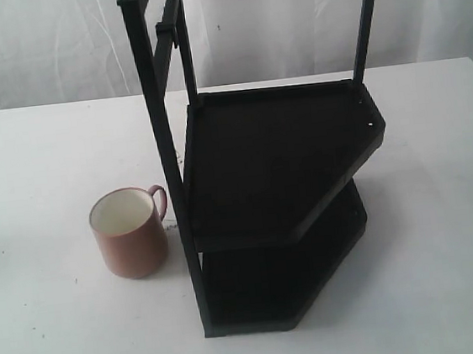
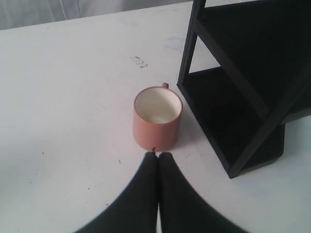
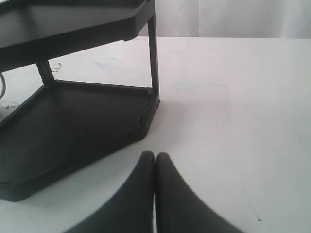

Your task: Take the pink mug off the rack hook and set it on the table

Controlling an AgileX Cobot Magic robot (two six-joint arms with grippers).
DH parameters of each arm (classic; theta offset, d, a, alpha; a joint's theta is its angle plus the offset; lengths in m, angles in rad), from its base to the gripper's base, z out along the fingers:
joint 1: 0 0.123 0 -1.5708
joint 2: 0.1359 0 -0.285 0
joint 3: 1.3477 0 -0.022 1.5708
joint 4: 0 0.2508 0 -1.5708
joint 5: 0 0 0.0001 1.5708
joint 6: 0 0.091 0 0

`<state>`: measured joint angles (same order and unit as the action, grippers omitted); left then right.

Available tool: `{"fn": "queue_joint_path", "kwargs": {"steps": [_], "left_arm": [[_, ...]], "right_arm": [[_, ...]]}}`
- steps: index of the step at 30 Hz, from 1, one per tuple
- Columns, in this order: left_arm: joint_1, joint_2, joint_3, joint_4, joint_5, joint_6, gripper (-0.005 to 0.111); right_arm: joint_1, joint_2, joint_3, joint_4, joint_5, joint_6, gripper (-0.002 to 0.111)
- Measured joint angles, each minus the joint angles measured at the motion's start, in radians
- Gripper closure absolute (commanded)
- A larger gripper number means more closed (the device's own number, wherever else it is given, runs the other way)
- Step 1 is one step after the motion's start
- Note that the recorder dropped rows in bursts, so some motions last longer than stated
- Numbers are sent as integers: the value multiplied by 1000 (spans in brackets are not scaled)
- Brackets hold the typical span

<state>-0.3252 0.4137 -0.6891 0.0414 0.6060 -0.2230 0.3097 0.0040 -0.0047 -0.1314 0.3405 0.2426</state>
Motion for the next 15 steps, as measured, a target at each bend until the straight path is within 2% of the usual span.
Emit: {"fn": "queue_joint_path", "kwargs": {"steps": [7, 10, 13, 15], "left_arm": [[0, -55, 198, -26, -363, 0, 107], [22, -138, 346, -31, -526, 0, 107], [58, -192, 431, -31, -550, 4, 107], [73, -228, 475, -33, -555, 63, 107]], "right_arm": [[0, 0, 0, 0, 0, 0, 108], [0, 0, 0, 0, 0, 0, 108], [0, 0, 0, 0, 0, 0, 108], [0, 0, 0, 0, 0, 0, 108]]}}
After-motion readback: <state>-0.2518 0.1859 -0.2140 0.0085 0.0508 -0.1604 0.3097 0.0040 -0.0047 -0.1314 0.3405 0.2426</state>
